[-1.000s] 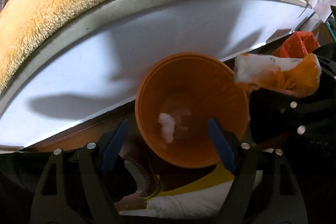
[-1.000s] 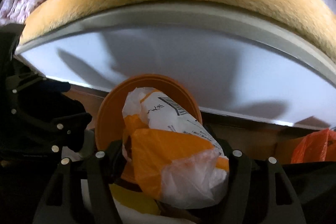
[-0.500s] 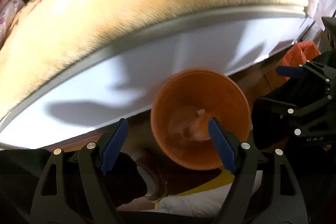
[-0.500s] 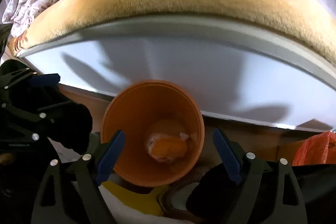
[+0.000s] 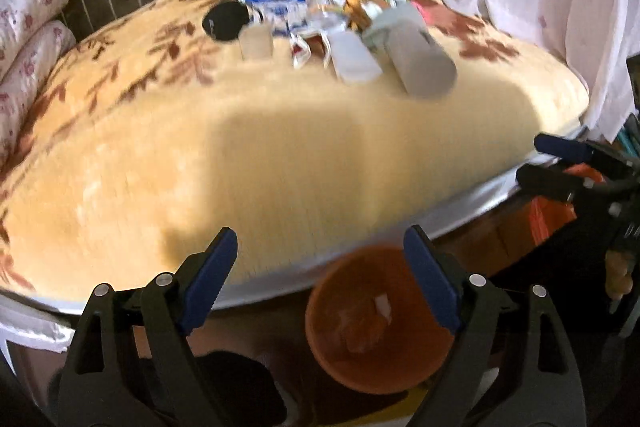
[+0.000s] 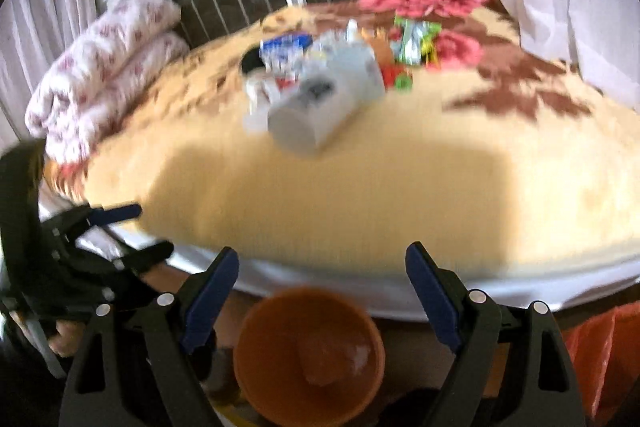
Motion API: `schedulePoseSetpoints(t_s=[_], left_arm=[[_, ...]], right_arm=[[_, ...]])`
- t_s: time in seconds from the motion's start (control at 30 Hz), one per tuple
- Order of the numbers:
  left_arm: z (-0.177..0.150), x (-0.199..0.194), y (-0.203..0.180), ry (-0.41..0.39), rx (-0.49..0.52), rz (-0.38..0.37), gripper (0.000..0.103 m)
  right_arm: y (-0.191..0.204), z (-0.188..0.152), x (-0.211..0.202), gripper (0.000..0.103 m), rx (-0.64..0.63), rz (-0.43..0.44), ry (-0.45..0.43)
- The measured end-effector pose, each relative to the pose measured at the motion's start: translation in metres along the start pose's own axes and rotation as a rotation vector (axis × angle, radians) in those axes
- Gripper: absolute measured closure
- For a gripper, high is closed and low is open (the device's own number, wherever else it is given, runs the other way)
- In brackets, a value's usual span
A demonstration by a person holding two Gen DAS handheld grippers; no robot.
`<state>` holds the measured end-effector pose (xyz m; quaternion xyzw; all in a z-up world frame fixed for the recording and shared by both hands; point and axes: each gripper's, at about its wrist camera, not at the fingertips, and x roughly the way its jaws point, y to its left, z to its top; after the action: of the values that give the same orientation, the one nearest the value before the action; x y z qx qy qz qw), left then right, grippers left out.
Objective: Collect trash
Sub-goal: 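Grasp the red-white toothpaste tube with the left tool while the right tool grasps the white foam tube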
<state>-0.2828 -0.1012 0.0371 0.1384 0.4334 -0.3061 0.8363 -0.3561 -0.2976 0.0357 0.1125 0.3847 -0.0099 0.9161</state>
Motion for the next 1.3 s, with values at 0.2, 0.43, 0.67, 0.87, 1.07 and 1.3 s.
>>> schedulePoseSetpoints(t_s=[0.2,0.43,0.67,0.87,1.07,1.3], left_arm=[[0.045,0.002,0.015,-0.048,-0.039,-0.019,0.020],[0.111,0.043,0.021,-0.045,-0.015,0.030,0.019],[0.161,0.086,0.043,0.023,-0.168,-0.130,0.019],[0.174,0.132,0.055,0.165,-0.347,-0.246,0.027],[0.171,0.147,0.066,0.218,-0.421,-0.251,0.063],[0.169,0.153,0.073,0.212,-0.428,-0.261,0.074]], right_arm=[[-0.004,0.066,0.003,0.019,-0.007,-0.022,-0.055],[-0.017,0.083,-0.004,0.019,-0.005,-0.050,-0.109],[-0.034,0.059,-0.002,0.019,0.021,-0.069,-0.080],[-0.048,0.051,-0.001,0.019,0.060,-0.067,-0.077],[-0.058,0.047,-0.001,0.019,0.079,-0.068,-0.076],[-0.062,0.044,-0.003,0.019,0.093,-0.064,-0.079]])
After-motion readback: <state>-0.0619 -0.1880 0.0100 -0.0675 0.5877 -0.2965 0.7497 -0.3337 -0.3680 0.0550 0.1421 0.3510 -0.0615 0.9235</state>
